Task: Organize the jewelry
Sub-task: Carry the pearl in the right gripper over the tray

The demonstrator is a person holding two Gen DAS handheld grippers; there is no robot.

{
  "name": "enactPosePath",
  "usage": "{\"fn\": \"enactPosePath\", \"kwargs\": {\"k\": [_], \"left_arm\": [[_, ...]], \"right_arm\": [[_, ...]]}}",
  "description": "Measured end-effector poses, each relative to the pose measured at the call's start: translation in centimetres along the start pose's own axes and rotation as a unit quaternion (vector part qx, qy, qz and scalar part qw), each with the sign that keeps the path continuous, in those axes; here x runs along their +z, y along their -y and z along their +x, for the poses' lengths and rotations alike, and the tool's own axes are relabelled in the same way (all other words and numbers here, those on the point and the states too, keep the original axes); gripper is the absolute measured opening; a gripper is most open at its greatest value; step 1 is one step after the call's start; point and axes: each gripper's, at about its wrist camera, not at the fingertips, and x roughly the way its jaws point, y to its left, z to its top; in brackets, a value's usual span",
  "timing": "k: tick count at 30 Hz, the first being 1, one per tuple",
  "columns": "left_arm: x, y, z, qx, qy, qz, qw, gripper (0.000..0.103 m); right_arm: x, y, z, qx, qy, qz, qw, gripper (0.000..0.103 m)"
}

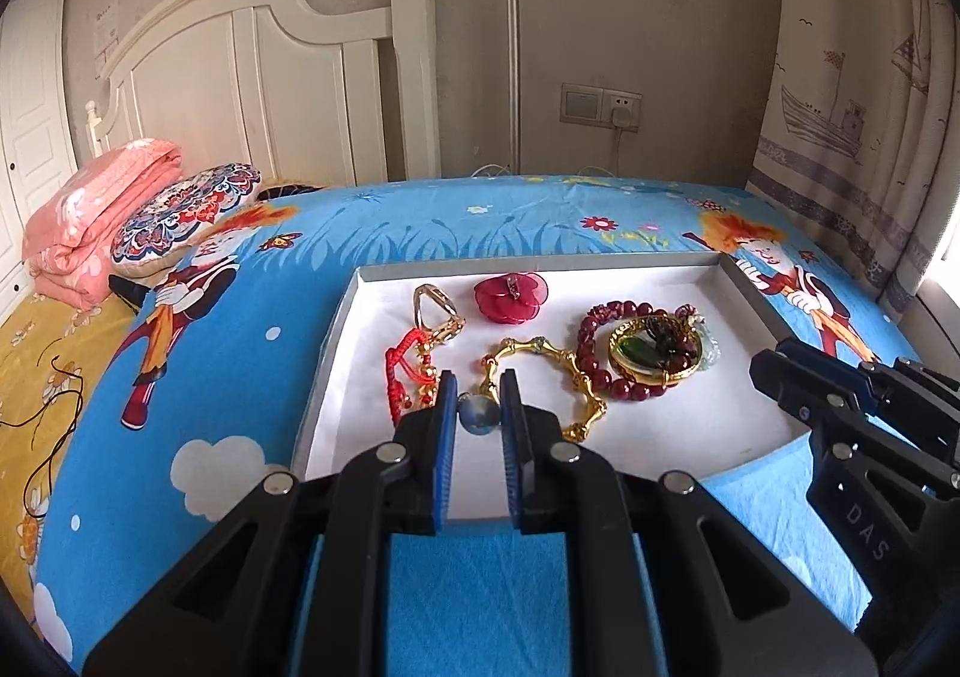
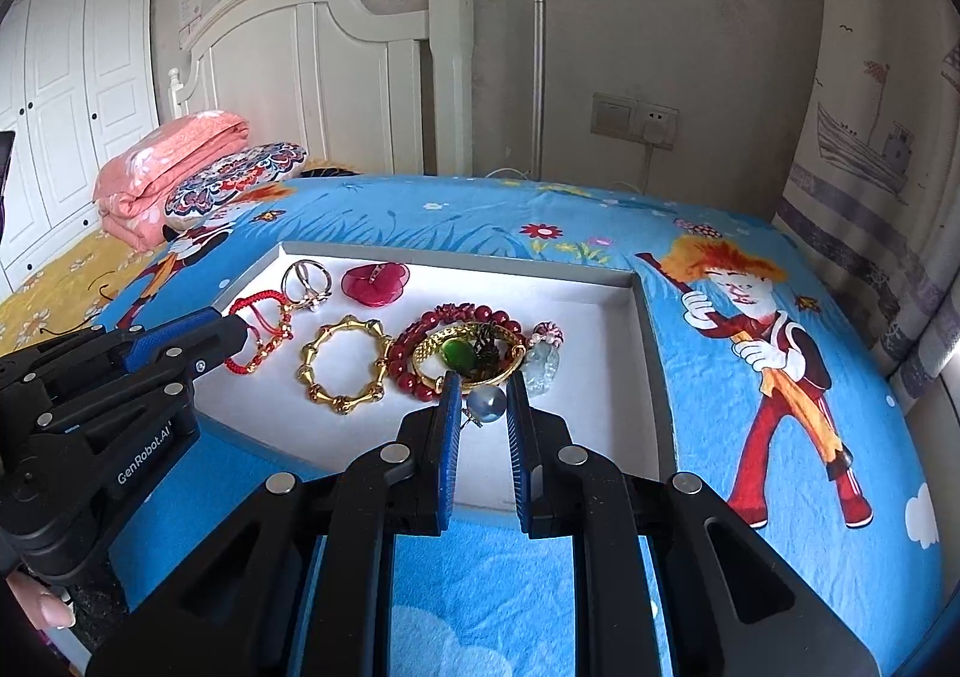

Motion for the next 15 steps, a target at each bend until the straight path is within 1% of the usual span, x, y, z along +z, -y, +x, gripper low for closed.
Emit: {"fn": "enactPosePath", "kwargs": {"k": [9,15], "left_arm": [[1.6,0.8,4.7,0.021,-0.028,0.013,0.9993,0.014],[1.8,0.5,6.2,0.025,-0.041,0.01,0.9988,0.014]], "right_arm": [[1.7,0.4,3.4,-0.014,-0.016,-0.006,1.0,0.015],[2.1,0.9,5.4,-0.017,-0.034,0.001,0.999,0.015]]}}
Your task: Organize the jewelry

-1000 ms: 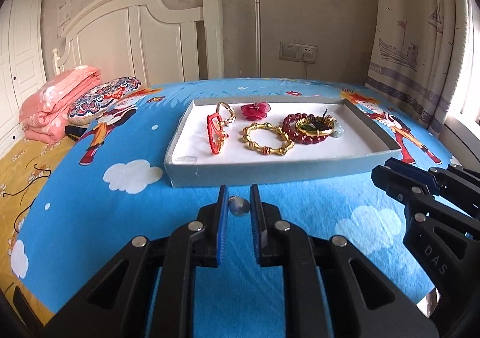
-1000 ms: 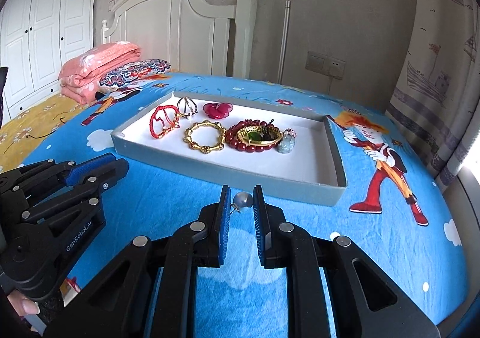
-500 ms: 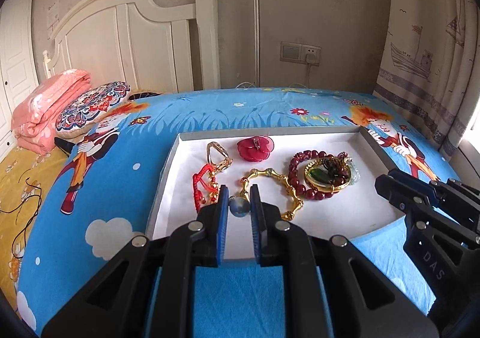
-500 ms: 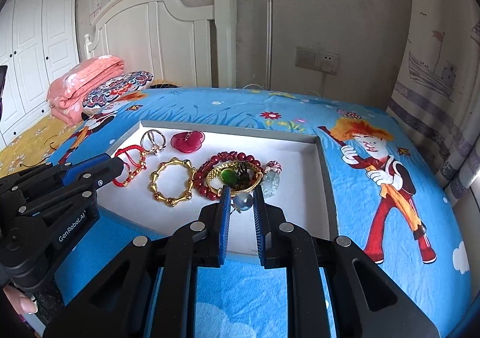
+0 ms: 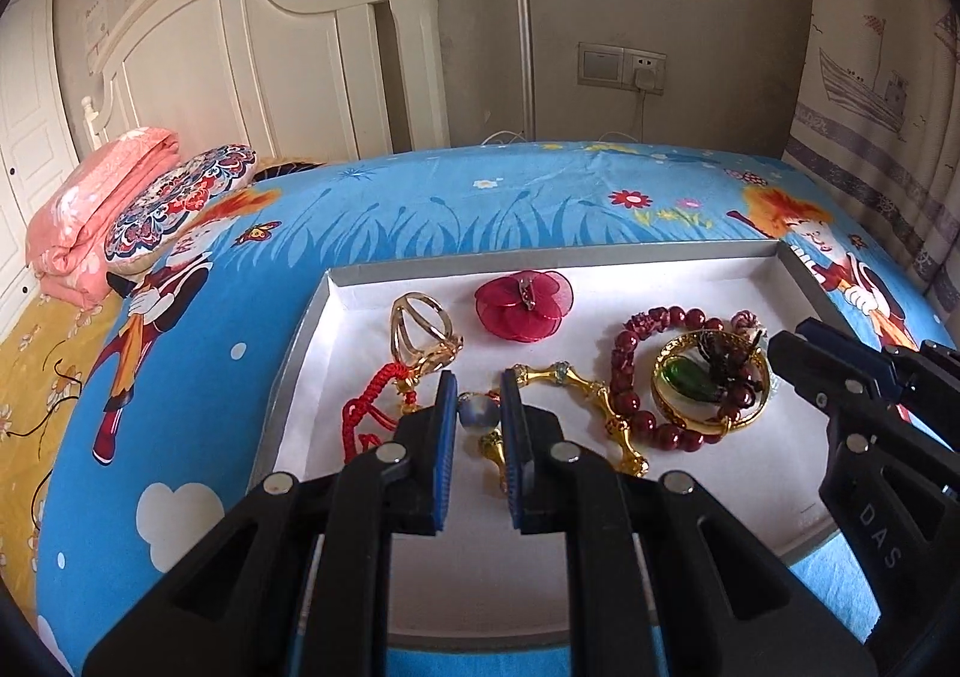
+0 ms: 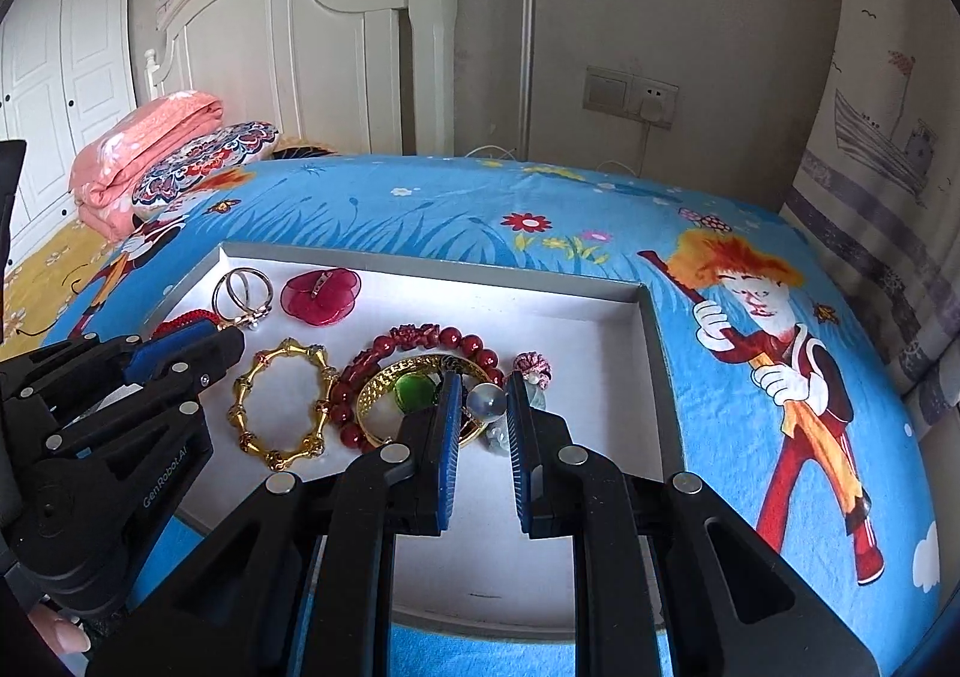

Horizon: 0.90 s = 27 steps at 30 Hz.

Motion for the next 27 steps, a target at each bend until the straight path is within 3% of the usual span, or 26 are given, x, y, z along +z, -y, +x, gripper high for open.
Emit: {"fn": "enactPosePath", "kwargs": {"k": [4,6,7,8,9,15,17,20,27], "left_arm": [[0.0,0.0,0.2,-0.004,-0.008,0.003,1.0,0.017],[0.0,0.0,0.1,-0.006,-0.01,0.0,0.9999,0.033],[0.0,-0.1,-0.1,-0.004,-0.008,-0.003,1.0,0.053],[0.0,-0.2,-0.5,-0.003,-0.001,-0.005,1.0,0.062],[0.1,-0.2,-0.9,0.001,0.006,-0.005,1.0,0.062],[0.2,-0.8,-3.2,0.013,0.031,-0.01,0.9994,0.078],[0.1,-1.2,-4.0,0.018,0.04,-0.015,0.9989,0.087],[-0.3,-1.8,-5.2,0.02,0.048,-0.023,0.9984,0.094],[-1.9,-2.9,-7.6,0.005,0.046,-0.046,0.9978,0.098]], "right_arm": [[-0.1,0.1,0.5,-0.005,-0.009,0.003,1.0,0.017],[-0.2,0.3,0.5,-0.006,-0.013,0.007,1.0,0.023],[-0.2,0.3,0.4,-0.009,-0.013,0.007,1.0,0.029],[-0.3,0.3,0.2,-0.013,-0.013,0.007,1.0,0.049],[-0.4,0.4,-0.1,-0.014,-0.008,0.008,1.0,0.057],[-0.6,-0.2,-1.9,-0.014,0.002,-0.005,1.0,0.057],[-0.7,-0.3,-2.5,-0.012,0.0,-0.006,1.0,0.057],[-0.9,-0.5,-3.5,-0.019,0.002,-0.009,1.0,0.062],[-1.3,0.0,-5.5,-0.022,-0.001,0.008,1.0,0.077]]}}
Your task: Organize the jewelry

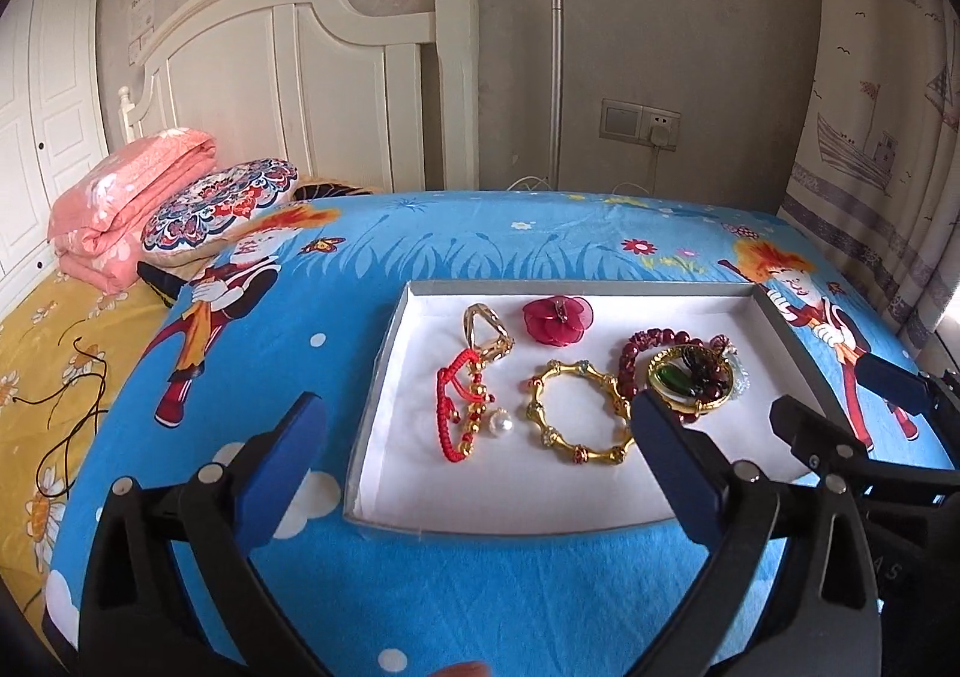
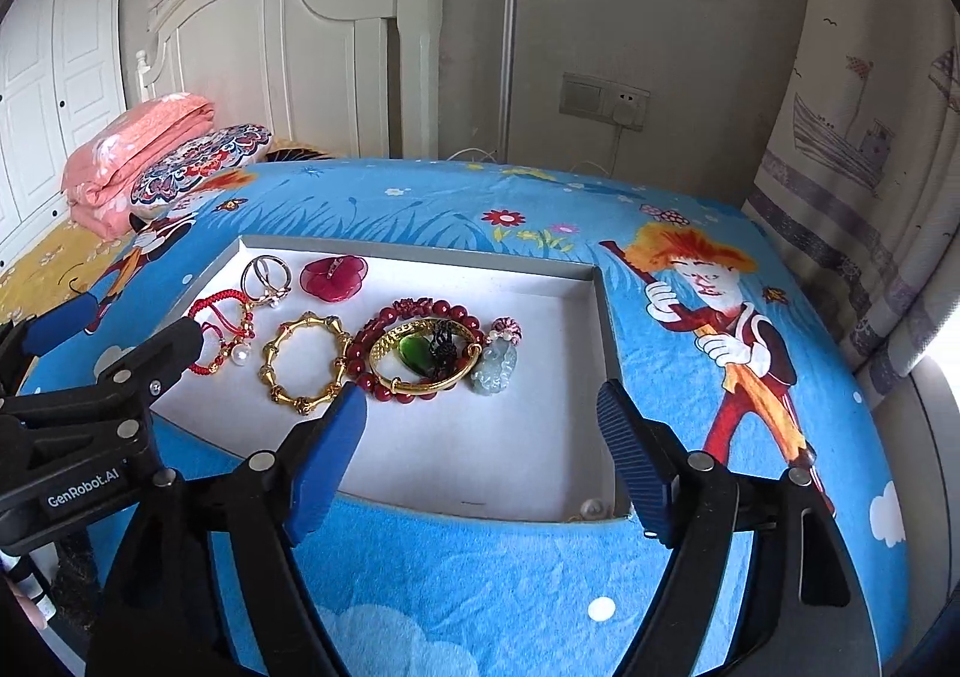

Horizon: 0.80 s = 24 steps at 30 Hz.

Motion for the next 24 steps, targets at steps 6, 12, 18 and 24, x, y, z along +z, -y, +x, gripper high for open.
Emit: {"fn": "enactPosePath", "kwargs": {"k": [6,12,18,24], "left_arm": [[-0.9,0.3,-1.7,0.009,0.007,0.002,0.9999,0.098],[-1.0,0.2,-2.4,0.013,0.008,0.0,0.9999,0.098],[-1.7,-0.1,-2.2,0.006,-0.008,0.001,0.9999,0.098],[-2.2,-0.3,-2.2,0.0,-0.012,0.002,0.9999,0.098]], "right_arm": [[-0.5,0.3,-0.7,-0.003,-0.002,-0.002,1.0,0.08],[-0.9,1.3,-0.7,-0.004,-0.006,0.012,1.0,0.081],[-1.2,1.4,-0.6,-0.001,-0.009,0.012,1.0,0.082],[-1.5,1.2,-0.8,-0.001,-0.009,0.009,1.0,0.082]]}}
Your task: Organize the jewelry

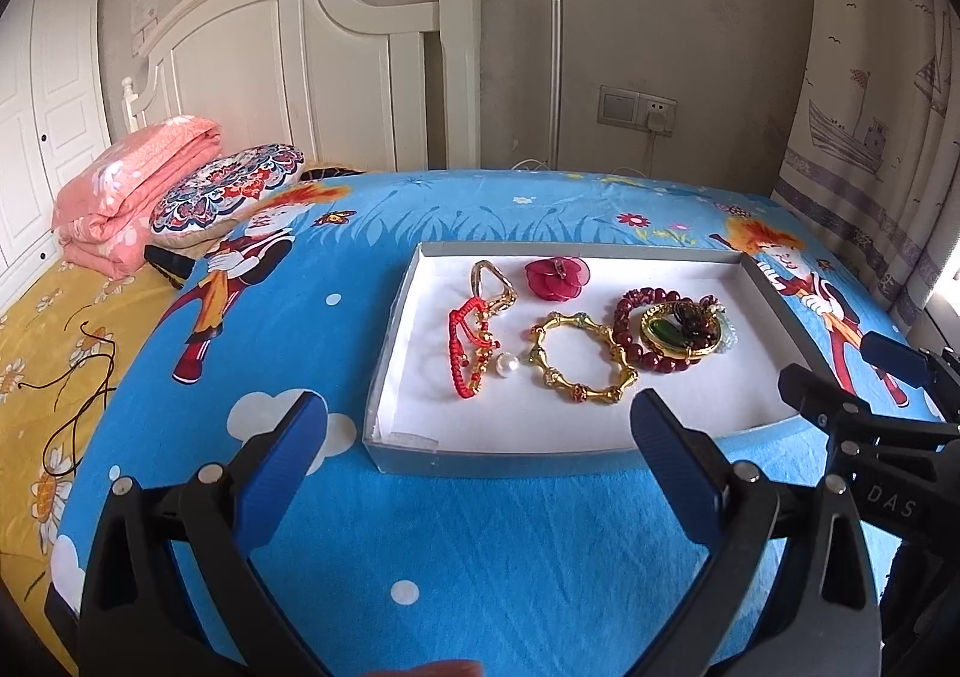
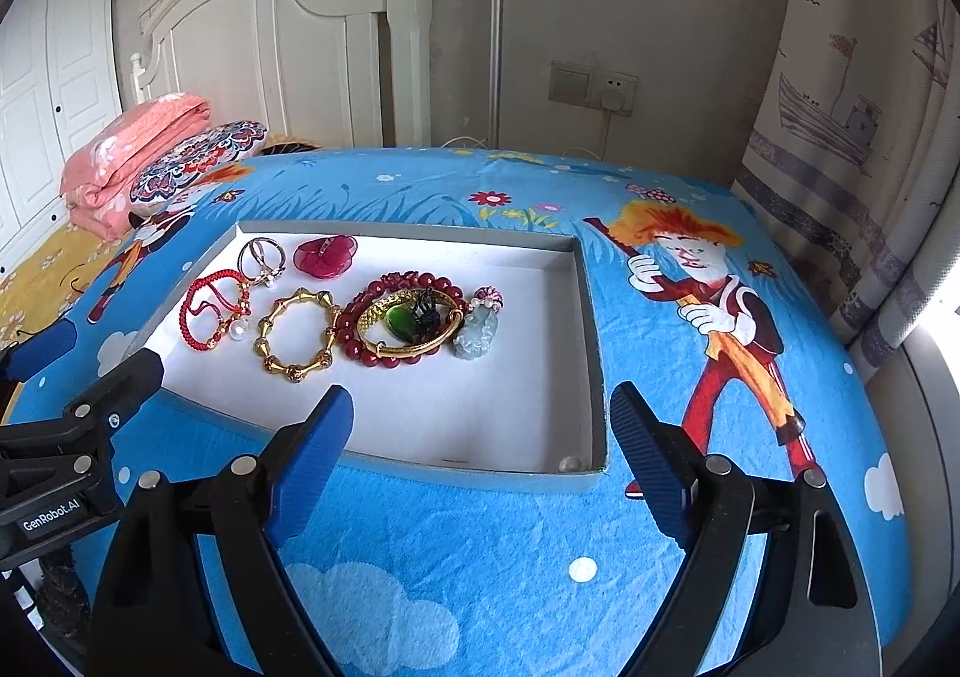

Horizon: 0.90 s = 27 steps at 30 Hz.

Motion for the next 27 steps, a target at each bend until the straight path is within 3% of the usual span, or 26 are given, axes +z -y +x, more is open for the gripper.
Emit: {"fn": "enactPosePath", "kwargs": {"k": [27], "left_arm": [[-0.72,-0.35,0.0,0.007,-0.005,-0.004,1.0,0.098]], "right_arm": [[-0.39,-0.97,-0.42,0.008,-0.001,-0.011,1.0,0.084]]}}
